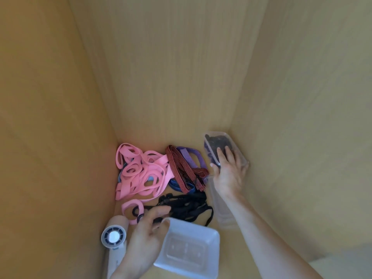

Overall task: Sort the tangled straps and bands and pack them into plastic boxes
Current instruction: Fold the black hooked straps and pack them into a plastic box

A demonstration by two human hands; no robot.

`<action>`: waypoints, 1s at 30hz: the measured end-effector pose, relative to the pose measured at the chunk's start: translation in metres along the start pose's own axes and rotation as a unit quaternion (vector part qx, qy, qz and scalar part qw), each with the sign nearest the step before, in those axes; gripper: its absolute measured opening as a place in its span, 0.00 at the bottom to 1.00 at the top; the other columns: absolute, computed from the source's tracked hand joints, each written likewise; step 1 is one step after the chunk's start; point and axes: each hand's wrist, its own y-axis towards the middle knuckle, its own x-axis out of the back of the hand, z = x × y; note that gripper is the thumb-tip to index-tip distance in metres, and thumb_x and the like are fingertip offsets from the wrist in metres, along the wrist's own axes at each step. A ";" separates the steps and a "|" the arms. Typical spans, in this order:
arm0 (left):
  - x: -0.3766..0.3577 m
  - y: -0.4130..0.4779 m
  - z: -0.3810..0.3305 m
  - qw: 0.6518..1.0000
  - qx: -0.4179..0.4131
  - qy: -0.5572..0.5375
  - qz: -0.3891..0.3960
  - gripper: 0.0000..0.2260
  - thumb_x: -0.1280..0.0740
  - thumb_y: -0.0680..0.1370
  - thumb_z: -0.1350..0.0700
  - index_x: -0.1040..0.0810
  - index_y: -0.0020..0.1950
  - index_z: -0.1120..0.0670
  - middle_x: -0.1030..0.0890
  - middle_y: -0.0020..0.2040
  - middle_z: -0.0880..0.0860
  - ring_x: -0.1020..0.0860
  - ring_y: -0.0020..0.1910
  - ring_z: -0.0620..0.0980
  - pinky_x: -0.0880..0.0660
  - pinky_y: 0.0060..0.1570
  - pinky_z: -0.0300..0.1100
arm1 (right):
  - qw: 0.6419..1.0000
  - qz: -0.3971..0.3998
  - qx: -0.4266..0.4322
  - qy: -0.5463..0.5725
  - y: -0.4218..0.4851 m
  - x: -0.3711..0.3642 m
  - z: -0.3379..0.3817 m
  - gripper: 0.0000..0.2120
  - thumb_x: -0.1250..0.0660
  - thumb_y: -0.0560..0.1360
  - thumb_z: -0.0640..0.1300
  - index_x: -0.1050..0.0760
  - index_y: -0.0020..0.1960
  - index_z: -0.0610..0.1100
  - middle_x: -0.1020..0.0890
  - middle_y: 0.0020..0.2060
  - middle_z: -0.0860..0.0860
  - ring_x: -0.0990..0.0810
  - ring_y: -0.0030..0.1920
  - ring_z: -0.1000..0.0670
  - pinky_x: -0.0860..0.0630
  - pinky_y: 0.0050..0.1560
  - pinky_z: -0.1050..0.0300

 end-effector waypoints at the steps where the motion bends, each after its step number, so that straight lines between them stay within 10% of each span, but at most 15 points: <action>1: -0.001 -0.004 0.004 1.000 -0.009 0.018 -0.017 0.13 0.30 0.78 0.62 0.17 0.55 0.44 0.17 0.57 0.49 0.18 0.52 0.41 0.23 0.62 0.47 | 1.000 -0.007 -0.006 -0.001 0.003 -0.010 0.000 0.26 0.37 0.81 0.53 0.33 0.78 0.50 0.34 0.78 0.48 0.41 0.79 0.42 0.47 0.73 0.25; 7: 0.002 -0.015 0.028 0.986 -0.061 0.117 -0.098 0.24 0.28 0.72 0.69 0.17 0.48 0.38 0.19 0.55 0.43 0.19 0.53 0.45 0.22 0.54 0.47 | 0.998 -0.027 -0.031 0.048 0.000 -0.048 -0.013 0.25 0.37 0.82 0.54 0.31 0.77 0.47 0.31 0.77 0.50 0.38 0.78 0.41 0.42 0.72 0.26; 11: -0.021 0.025 0.008 0.967 -0.128 0.219 -0.020 0.16 0.30 0.76 0.62 0.18 0.52 0.39 0.20 0.54 0.35 0.22 0.56 0.40 0.25 0.58 0.41 | 0.984 -0.085 -0.031 0.152 -0.008 -0.042 -0.025 0.26 0.32 0.80 0.50 0.29 0.75 0.43 0.28 0.74 0.48 0.33 0.75 0.41 0.36 0.74 0.38; 17: -0.100 0.137 -0.023 0.864 -0.290 0.399 0.101 0.16 0.34 0.77 0.57 0.22 0.64 0.54 0.21 0.62 0.50 0.30 0.67 0.51 0.34 0.68 0.43 | 0.891 -0.080 -0.144 0.423 -0.027 -0.005 -0.025 0.24 0.30 0.79 0.44 0.28 0.74 0.43 0.23 0.69 0.50 0.26 0.70 0.51 0.31 0.73 0.46; 23: -0.159 0.205 -0.020 0.785 -0.249 0.532 0.199 0.32 0.42 0.82 0.41 0.45 0.81 0.54 0.39 0.80 0.55 0.51 0.81 0.56 0.56 0.78 0.51 | 0.819 -0.080 -0.202 0.531 -0.046 0.045 -0.038 0.13 0.30 0.80 0.45 0.20 0.64 0.50 0.14 0.56 0.53 0.17 0.59 0.51 0.23 0.65 0.41; 30: -0.182 0.217 -0.004 0.763 -0.235 0.567 0.202 0.30 0.40 0.80 0.40 0.36 0.76 0.56 0.29 0.72 0.56 0.39 0.75 0.55 0.53 0.78 0.59 | 0.739 -0.046 -0.268 0.616 -0.052 0.058 -0.049 0.06 0.33 0.80 0.42 0.18 0.54 0.47 0.13 0.50 0.49 0.14 0.54 0.48 0.18 0.57 0.41</action>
